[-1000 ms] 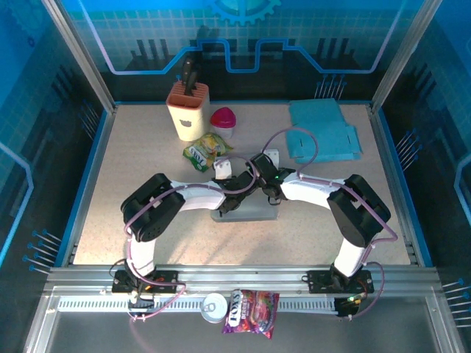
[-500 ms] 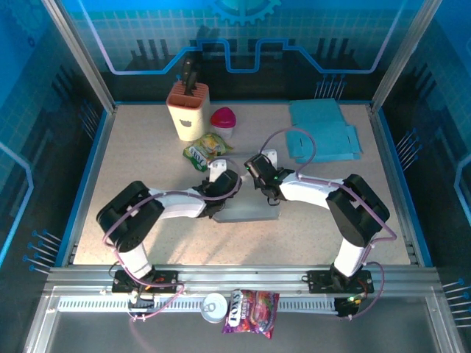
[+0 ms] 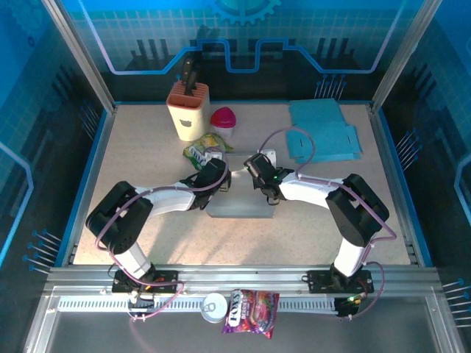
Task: Fold the paper box
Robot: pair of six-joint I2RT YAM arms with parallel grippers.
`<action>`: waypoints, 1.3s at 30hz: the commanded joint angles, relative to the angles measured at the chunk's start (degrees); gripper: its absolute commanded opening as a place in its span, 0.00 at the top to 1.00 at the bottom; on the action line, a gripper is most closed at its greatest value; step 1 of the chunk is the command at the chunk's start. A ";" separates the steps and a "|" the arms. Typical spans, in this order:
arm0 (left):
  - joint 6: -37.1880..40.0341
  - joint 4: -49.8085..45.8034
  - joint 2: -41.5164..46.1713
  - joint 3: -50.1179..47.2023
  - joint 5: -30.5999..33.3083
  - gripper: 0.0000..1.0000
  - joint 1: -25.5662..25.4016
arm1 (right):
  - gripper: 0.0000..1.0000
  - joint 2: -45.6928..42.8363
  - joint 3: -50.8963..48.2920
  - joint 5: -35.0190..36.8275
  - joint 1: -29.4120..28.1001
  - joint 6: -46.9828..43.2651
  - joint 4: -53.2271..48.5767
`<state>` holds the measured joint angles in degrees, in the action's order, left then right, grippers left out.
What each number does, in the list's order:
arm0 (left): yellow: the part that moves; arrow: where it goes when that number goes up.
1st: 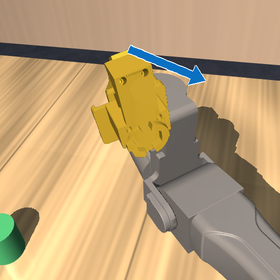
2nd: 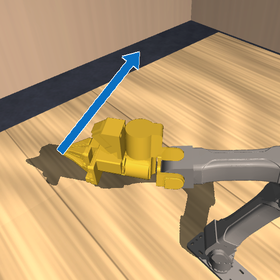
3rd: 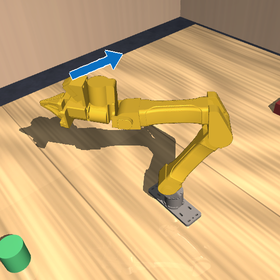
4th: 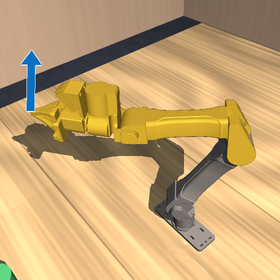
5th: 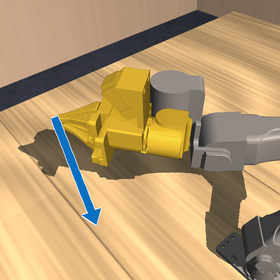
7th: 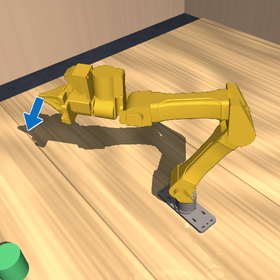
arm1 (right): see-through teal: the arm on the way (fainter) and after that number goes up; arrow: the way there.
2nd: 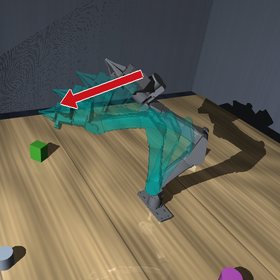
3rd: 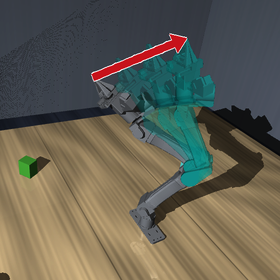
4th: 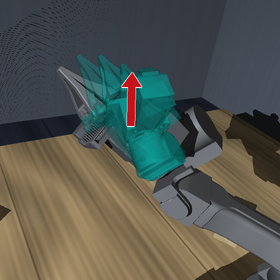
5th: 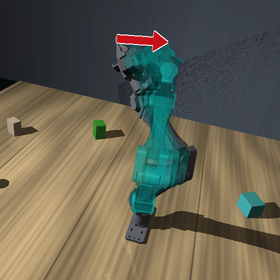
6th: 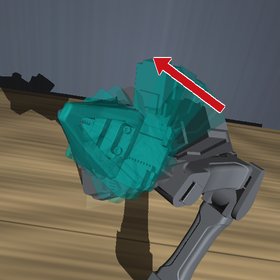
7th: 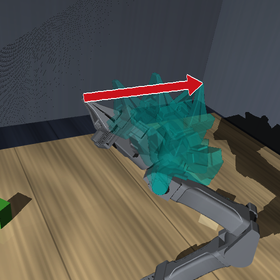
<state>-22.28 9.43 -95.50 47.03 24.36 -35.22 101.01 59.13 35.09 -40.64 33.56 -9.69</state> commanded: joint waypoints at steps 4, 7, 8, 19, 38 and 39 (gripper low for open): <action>2.71 -2.08 2.18 1.41 -2.16 0.49 1.77 | 1.00 2.72 1.14 -4.63 0.22 0.06 -4.51; 2.76 -2.49 1.99 1.57 -2.54 0.49 2.76 | 1.00 3.12 1.84 -5.19 0.29 -0.15 -5.03; 2.82 -2.48 1.85 1.66 -2.55 0.49 3.17 | 1.00 3.20 1.99 -5.23 0.32 -0.16 -5.10; 1.89 -2.10 -0.44 0.91 -4.20 0.64 4.32 | 1.00 4.20 3.81 -6.12 0.61 0.71 -7.12; 3.48 -0.83 1.64 -1.66 -4.30 0.60 4.17 | 1.00 3.52 3.49 -7.57 1.53 0.24 -7.28; 4.05 -0.75 2.04 -1.70 -5.19 0.62 4.41 | 1.00 3.50 3.40 -7.69 1.63 0.11 -7.09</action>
<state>-20.25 8.08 -95.88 46.70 21.32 -31.22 102.85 63.22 30.74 -39.57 34.00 -13.65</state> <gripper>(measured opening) 0.390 0.041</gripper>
